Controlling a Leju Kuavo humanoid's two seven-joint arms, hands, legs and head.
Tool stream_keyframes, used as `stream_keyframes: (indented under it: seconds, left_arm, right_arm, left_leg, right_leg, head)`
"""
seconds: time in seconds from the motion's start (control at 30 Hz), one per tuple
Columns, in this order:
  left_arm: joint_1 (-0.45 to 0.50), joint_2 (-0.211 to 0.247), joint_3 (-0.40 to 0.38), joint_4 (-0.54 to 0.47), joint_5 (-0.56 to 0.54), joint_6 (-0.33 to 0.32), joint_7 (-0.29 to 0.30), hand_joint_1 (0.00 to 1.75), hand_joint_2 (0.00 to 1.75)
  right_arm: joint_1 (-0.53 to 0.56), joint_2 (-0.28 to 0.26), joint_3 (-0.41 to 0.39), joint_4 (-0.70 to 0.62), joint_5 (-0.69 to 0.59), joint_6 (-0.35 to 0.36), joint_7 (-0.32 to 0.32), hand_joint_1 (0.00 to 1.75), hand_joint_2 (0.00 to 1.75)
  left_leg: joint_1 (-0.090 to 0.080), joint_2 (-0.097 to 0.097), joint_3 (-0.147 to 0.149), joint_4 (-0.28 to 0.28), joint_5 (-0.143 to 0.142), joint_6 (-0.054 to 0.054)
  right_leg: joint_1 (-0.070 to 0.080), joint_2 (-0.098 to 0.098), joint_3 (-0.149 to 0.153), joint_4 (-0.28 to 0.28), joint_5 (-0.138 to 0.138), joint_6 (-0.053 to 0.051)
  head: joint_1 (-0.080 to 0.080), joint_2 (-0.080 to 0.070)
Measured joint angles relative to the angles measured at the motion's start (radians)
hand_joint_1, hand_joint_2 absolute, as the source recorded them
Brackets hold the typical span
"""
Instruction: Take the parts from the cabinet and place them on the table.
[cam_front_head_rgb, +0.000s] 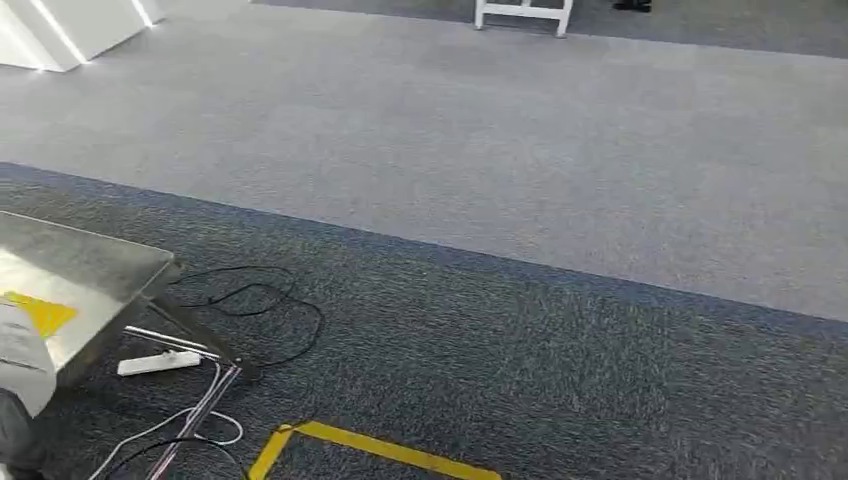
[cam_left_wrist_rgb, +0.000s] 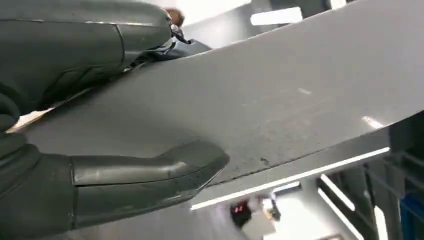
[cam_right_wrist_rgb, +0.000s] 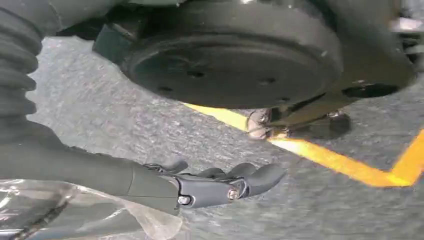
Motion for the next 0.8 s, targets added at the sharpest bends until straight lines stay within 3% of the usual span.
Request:
stream_keyframes:
  seconds: [0.1, 0.13, 0.17, 0.2, 0.23, 0.27, 0.3, 0.33, 0.37, 0.4, 0.43, 0.47, 0.5, 0.6, 0.63, 0.67, 0.7, 0.73, 0.8]
  left_arm:
    - [0.004, -0.027, 0.029, -0.031, -0.016, 0.0, 0.0, 1.75, 1.75]
    - [0.005, -0.033, 0.036, -0.038, -0.016, 0.0, 0.0, 1.75, 1.75]
    - [0.006, -0.039, 0.044, -0.046, -0.016, 0.0, 0.0, 1.75, 1.75]
    - [0.003, -0.043, 0.047, -0.055, -0.017, 0.0, 0.0, 1.75, 1.75]
    - [0.001, -0.044, 0.049, -0.056, -0.015, 0.0, 0.0, 1.75, 1.75]
    - [0.003, -0.049, 0.054, -0.058, -0.005, 0.0, 0.0, 1.75, 1.75]
    - [0.006, -0.053, 0.059, -0.061, 0.006, 0.0, 0.0, 1.75, 1.75]
    - [0.008, -0.058, 0.069, -0.065, 0.019, 0.0, 0.0, 1.75, 1.75]
    - [0.009, -0.063, 0.077, -0.07, 0.027, 0.0, 0.0, 1.75, 1.75]
    - [0.01, -0.068, 0.086, -0.078, 0.03, 0.0, 0.0, 1.75, 1.75]
    - [0.011, -0.073, 0.092, -0.085, 0.03, 0.0, 0.0, 1.75, 1.75]
    - [0.01, -0.077, 0.099, -0.094, 0.03, 0.0, 0.0, 1.75, 1.75]
    - [0.007, -0.082, 0.107, -0.098, 0.033, 0.0, 0.0, 1.75, 1.75]
    - [0.009, -0.095, 0.122, -0.109, 0.072, 0.0, 0.0, 1.75, 1.75]
    - [0.008, -0.099, 0.126, -0.111, 0.08, 0.0, 0.0, 1.75, 1.75]
    - [0.009, -0.105, 0.13, -0.114, 0.082, 0.0, 0.0, 1.75, 1.75]
    - [0.005, -0.107, 0.131, -0.115, 0.083, 0.0, 0.0, 1.75, 1.75]
    - [0.002, -0.111, 0.132, -0.115, 0.087, 0.0, 0.0, 1.75, 1.75]
    - [0.003, -0.115, 0.134, -0.115, 0.088, 0.0, 0.0, 1.75, 1.75]
  right_arm:
    - [-0.005, -0.005, 0.001, 0.015, 0.002, -0.009, -0.003, 0.0, 1.75]
    - [-0.006, -0.005, 0.002, 0.018, 0.001, -0.01, -0.004, 0.0, 1.75]
    - [-0.005, -0.007, 0.002, 0.019, 0.002, -0.01, -0.004, 0.0, 1.75]
    - [-0.003, -0.009, 0.002, 0.021, 0.002, -0.011, -0.004, 0.0, 1.75]
    - [0.0, -0.01, 0.002, 0.023, 0.002, -0.012, -0.005, 0.0, 1.75]
    - [0.001, -0.011, 0.002, 0.025, 0.001, -0.016, -0.008, 0.0, 1.75]
    - [0.001, -0.014, 0.002, 0.027, 0.002, -0.021, -0.01, 0.0, 1.75]
    - [0.001, -0.017, 0.002, 0.031, 0.002, -0.025, -0.011, 0.0, 1.75]
    - [0.001, -0.018, 0.002, 0.034, 0.002, -0.029, -0.014, 0.0, 1.75]
    - [0.001, -0.019, 0.002, 0.037, 0.003, -0.032, -0.017, 0.0, 1.75]
    - [0.001, -0.019, 0.002, 0.039, 0.005, -0.033, -0.018, 0.0, 1.75]
    - [0.001, -0.019, 0.002, 0.041, 0.006, -0.035, -0.019, 0.0, 1.75]
    - [0.001, -0.02, 0.002, 0.045, 0.006, -0.039, -0.021, 0.0, 1.75]
    - [0.003, -0.026, 0.002, 0.05, 0.006, -0.047, -0.024, 0.0, 1.75]
    - [0.001, -0.027, 0.002, 0.05, 0.006, -0.05, -0.024, 0.0, 1.75]
    - [0.001, -0.03, 0.003, 0.05, 0.006, -0.05, -0.024, 0.0, 1.75]
    - [-0.001, -0.03, 0.004, 0.057, 0.007, -0.05, -0.026, 0.0, 1.75]
    - [-0.001, -0.03, 0.003, 0.061, 0.005, -0.05, -0.026, 0.0, 1.75]
    - [-0.001, -0.032, 0.003, 0.061, 0.003, -0.05, -0.029, 0.0, 1.75]
  left_leg:
    - [0.006, -0.032, -0.01, -0.01, 0.01, -0.014]
    - [0.008, -0.028, -0.01, 0.0, 0.004, -0.017]
    - [0.001, 0.036, -0.02, 0.024, -0.013, -0.02]
    - [0.0, 0.077, -0.047, 0.08, -0.047, -0.026]
    - [0.002, 0.099, -0.086, 0.16, -0.087, -0.03]
    - [0.005, 0.106, -0.124, 0.239, -0.121, -0.032]
    - [0.006, 0.107, -0.152, 0.298, -0.139, -0.033]
    - [0.007, 0.107, -0.158, 0.306, -0.128, -0.032]
    - [0.006, 0.108, -0.14, 0.272, -0.097, -0.029]
    - [0.005, 0.113, -0.102, 0.197, -0.052, -0.024]
    - [0.0, 0.133, -0.052, 0.101, -0.005, -0.014]
    - [-0.011, 0.191, -0.013, 0.02, 0.013, 0.0]
    - [-0.023, 0.232, -0.004, 0.004, -0.007, 0.007]
    - [-0.027, 0.193, -0.011, -0.004, -0.002, 0.015]
    - [-0.021, 0.175, -0.005, -0.019, 0.003, 0.021]
    - [-0.011, 0.165, 0.007, -0.029, 0.012, 0.023]
    - [-0.007, 0.154, 0.009, -0.033, 0.016, 0.031]
    - [-0.006, 0.14, 0.006, -0.032, 0.016, 0.032]
    - [-0.007, 0.113, 0.006, -0.032, 0.015, 0.034]
  right_leg:
    - [0.009, -0.033, 0.008, 0.007, 0.002, -0.02]
    - [0.001, -0.049, 0.01, 0.0, 0.006, -0.028]
    - [0.003, -0.06, 0.013, -0.002, 0.004, -0.033]
    - [0.006, -0.076, 0.015, -0.002, 0.002, -0.038]
    - [0.009, -0.093, 0.015, -0.002, -0.001, -0.042]
    - [0.011, -0.108, 0.015, -0.002, -0.002, -0.044]
    - [0.013, -0.123, 0.014, -0.002, -0.004, -0.046]
    - [0.015, -0.137, 0.016, -0.002, -0.006, -0.046]
    - [0.017, -0.15, 0.019, -0.002, -0.008, -0.047]
    - [0.019, -0.162, 0.024, -0.002, -0.011, -0.046]
    - [0.022, -0.174, 0.03, -0.002, -0.015, -0.046]
    - [0.023, -0.182, 0.031, -0.002, -0.018, -0.045]
    - [0.029, -0.192, 0.031, -0.002, -0.023, -0.039]
    - [0.029, -0.229, 0.047, -0.011, -0.025, -0.027]
    - [0.034, -0.243, 0.057, -0.015, -0.03, -0.019]
    - [0.031, -0.2, 0.05, -0.004, -0.039, -0.012]
    - [0.029, -0.143, 0.031, 0.04, -0.065, -0.01]
    - [0.026, -0.115, -0.005, 0.112, -0.099, -0.007]
    - [0.024, -0.099, -0.086, 0.269, -0.16, -0.001]
  head:
    - [0.003, 0.0]
    - [0.001, 0.0]
    - [0.001, 0.0]
    - [-0.005, 0.0]
    - [-0.004, 0.0]
    - [-0.004, 0.0]
    - [-0.004, 0.0]
    - [-0.004, 0.0]
    - [-0.004, 0.0]
    - [-0.004, 0.0]
    - [-0.004, 0.0]
    - [-0.004, 0.0]
    - [-0.002, 0.0]
    - [-0.007, 0.0]
    - [-0.005, 0.0]
    - [-0.003, 0.0]
    - [0.004, 0.0]
    - [0.006, 0.0]
    - [0.007, 0.0]
